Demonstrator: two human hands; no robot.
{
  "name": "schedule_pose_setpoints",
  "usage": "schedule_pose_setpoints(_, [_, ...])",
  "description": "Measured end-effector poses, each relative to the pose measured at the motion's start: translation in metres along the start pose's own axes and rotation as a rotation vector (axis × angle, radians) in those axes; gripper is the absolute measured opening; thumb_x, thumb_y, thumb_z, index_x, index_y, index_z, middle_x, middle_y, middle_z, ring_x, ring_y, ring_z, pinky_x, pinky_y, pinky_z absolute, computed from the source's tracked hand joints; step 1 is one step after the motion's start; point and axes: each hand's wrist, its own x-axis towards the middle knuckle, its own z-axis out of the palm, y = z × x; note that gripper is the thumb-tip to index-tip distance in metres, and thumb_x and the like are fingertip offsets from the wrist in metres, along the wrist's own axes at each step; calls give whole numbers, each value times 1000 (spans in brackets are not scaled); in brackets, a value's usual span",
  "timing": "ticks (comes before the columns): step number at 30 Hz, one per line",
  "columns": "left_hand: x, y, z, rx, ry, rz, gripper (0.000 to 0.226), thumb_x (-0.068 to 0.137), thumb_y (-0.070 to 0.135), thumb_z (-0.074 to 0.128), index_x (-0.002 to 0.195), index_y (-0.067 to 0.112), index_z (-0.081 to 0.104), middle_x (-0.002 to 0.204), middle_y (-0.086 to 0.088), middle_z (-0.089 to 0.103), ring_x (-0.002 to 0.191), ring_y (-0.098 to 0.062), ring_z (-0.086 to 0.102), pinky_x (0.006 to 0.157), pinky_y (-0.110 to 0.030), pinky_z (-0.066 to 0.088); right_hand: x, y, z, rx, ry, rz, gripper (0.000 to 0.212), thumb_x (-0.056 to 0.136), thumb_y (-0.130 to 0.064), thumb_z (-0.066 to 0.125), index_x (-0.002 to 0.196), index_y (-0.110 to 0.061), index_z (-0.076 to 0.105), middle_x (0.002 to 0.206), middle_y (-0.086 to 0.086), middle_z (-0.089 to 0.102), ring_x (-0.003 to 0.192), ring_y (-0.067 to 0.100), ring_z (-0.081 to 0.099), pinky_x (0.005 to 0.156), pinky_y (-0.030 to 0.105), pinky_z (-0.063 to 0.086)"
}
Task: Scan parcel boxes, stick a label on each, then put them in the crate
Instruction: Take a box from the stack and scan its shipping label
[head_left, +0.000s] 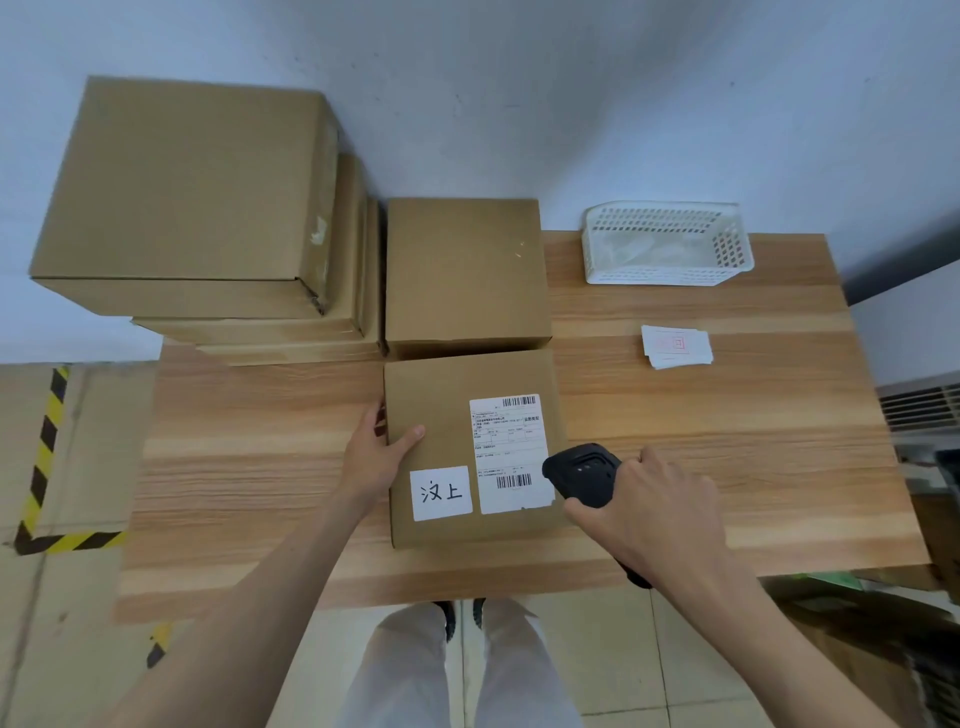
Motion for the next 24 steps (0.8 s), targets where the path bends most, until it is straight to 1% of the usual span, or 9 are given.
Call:
schedule_pose_setpoints(2, [0,1,1,4,-1,0,71,88,27,80,149,21,44,130,4,61,103,1,62,75,-17,53,0,0,1,-9,8,-3,54,87,-71,42,88,-18,54,95,-2,54,76,21,52,67,32,38])
schedule_pose_setpoints(4, [0,0,1,-5,-2,0,72,87,27,80,149,21,44,129,3,62,105,-2,63,75,-19,53,1,0,2,-18,13,-12,55,87,-71,41,88,-17,54,95,-2,54,76,21,53,67,32,39])
schedule_pose_setpoints(6, [-1,0,1,-12,1,0,70,87,26,80,147,22,45,126,4,63,106,-7,65,78,-23,55,1,0,3,-23,10,-22,55,87,-71,41,88,-17,53,95,-1,54,76,21,52,68,33,40])
schedule_pose_setpoints(8, [-1,0,1,-19,4,-4,67,87,26,80,145,24,46,123,6,63,106,-6,64,85,-28,56,2,0,4,-13,4,-23,54,87,-71,42,87,-18,53,94,-2,52,76,21,52,67,32,39])
schedule_pose_setpoints(10, [0,-1,1,-26,4,-8,67,87,27,80,145,25,46,126,5,64,111,-11,65,94,-35,56,3,2,7,3,-1,-18,54,87,-70,44,86,-18,53,91,-2,49,75,21,51,67,31,39])
schedule_pose_setpoints(14, [2,-2,0,13,11,-11,76,85,32,81,150,24,43,133,4,61,117,-15,63,99,-40,54,16,10,26,75,-1,1,55,86,-70,47,86,-16,58,85,-3,45,72,19,54,69,31,46])
schedule_pose_setpoints(16, [2,-3,0,22,14,-2,74,86,33,81,149,23,43,133,4,62,116,-14,62,100,-38,53,31,18,45,131,14,38,57,85,-70,48,85,-14,61,83,-4,43,69,18,54,68,32,49])
schedule_pose_setpoints(19, [4,-3,0,29,22,-5,73,86,33,81,148,23,44,133,3,63,115,-12,63,98,-36,53,61,33,82,243,69,132,63,82,-73,52,88,-10,62,85,0,46,69,21,56,67,35,52])
schedule_pose_setpoints(24, [2,-2,2,44,29,4,70,87,32,80,147,24,45,129,7,63,110,-4,62,84,-21,51,107,50,131,409,81,242,63,82,-66,63,97,-4,62,89,4,47,68,26,58,66,38,55])
